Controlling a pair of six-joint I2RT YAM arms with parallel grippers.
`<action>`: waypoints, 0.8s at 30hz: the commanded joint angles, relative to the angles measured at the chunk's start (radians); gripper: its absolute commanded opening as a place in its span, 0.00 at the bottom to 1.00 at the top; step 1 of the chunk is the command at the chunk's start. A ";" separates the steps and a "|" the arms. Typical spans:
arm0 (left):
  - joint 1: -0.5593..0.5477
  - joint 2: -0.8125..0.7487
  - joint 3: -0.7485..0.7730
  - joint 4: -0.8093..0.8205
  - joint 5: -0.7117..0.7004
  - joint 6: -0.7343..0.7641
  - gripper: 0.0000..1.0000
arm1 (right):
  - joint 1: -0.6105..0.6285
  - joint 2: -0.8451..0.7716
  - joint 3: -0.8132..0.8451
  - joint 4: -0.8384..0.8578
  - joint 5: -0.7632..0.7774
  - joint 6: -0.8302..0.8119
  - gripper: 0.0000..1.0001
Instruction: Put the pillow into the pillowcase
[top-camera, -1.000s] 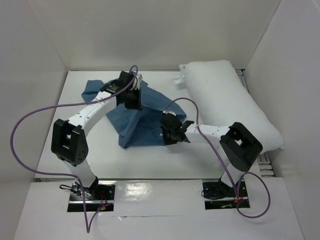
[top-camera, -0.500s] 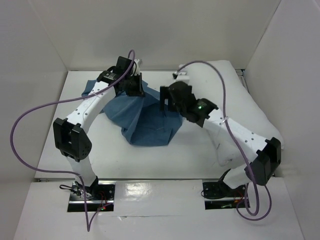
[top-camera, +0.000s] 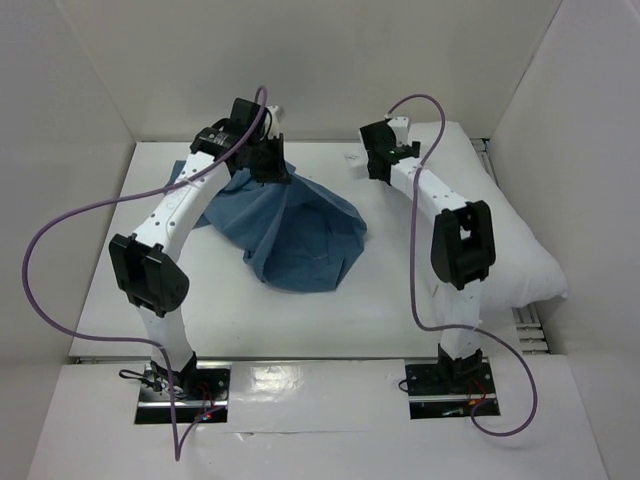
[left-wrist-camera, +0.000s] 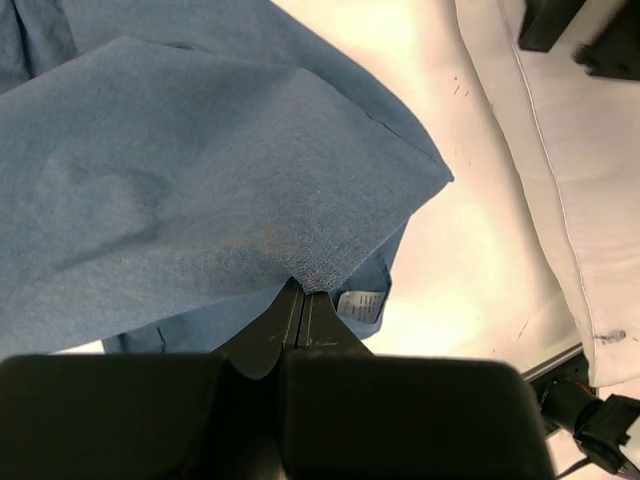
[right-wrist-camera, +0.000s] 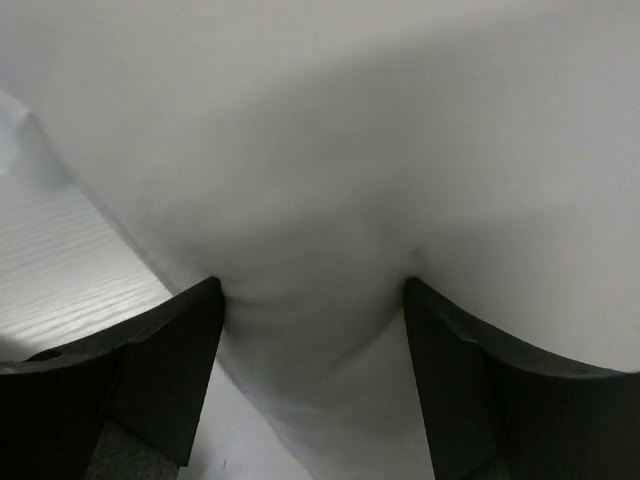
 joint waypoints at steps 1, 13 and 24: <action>0.009 0.020 0.059 -0.046 -0.008 -0.001 0.00 | -0.034 0.059 0.078 -0.015 0.041 -0.017 0.74; 0.036 0.062 0.091 -0.067 -0.008 0.008 0.00 | -0.024 -0.476 -0.351 0.201 -0.351 0.003 0.00; 0.186 0.235 0.208 -0.043 0.128 -0.013 0.00 | 0.133 -1.179 -0.839 0.289 -0.661 0.132 0.00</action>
